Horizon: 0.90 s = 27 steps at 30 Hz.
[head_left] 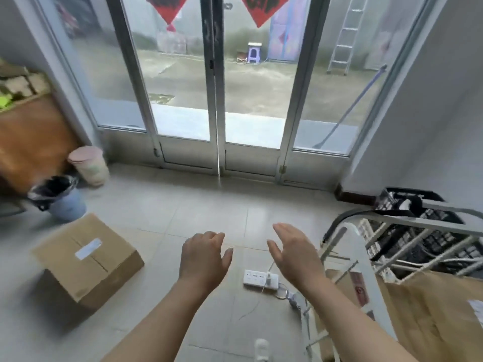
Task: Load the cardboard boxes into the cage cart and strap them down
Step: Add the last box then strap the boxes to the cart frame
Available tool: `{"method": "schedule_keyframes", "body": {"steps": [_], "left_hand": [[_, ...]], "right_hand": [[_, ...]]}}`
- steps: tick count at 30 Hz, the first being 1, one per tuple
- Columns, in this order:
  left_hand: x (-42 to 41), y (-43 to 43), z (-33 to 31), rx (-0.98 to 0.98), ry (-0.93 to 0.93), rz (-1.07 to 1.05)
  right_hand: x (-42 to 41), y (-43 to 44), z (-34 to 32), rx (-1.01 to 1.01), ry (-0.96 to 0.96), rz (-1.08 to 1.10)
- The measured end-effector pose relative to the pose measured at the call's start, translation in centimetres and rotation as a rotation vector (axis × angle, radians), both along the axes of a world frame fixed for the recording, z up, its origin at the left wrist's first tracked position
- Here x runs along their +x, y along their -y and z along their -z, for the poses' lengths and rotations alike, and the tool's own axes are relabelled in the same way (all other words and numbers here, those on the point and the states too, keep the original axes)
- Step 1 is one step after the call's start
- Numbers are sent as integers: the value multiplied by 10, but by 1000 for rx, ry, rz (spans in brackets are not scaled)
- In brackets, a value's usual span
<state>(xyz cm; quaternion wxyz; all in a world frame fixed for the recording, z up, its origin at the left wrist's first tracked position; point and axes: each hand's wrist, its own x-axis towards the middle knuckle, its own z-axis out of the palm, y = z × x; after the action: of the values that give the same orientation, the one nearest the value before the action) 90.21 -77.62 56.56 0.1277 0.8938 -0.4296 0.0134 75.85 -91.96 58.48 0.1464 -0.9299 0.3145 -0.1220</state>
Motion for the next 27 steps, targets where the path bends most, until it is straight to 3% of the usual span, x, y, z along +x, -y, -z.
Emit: {"method": "schedule_keyframes", "body": {"steps": [10,13,27], "left_hand": [[116,-4,10,-100,-41,-490],[135,-7,12,-39,-85,-602],[247,-94,34,-7,-170,-985]], "right_hand": [[186,41,10,5,-29,-411],[229,43,16,-2,-45,-524],[410,-32,52,41,-93,-859]]}}
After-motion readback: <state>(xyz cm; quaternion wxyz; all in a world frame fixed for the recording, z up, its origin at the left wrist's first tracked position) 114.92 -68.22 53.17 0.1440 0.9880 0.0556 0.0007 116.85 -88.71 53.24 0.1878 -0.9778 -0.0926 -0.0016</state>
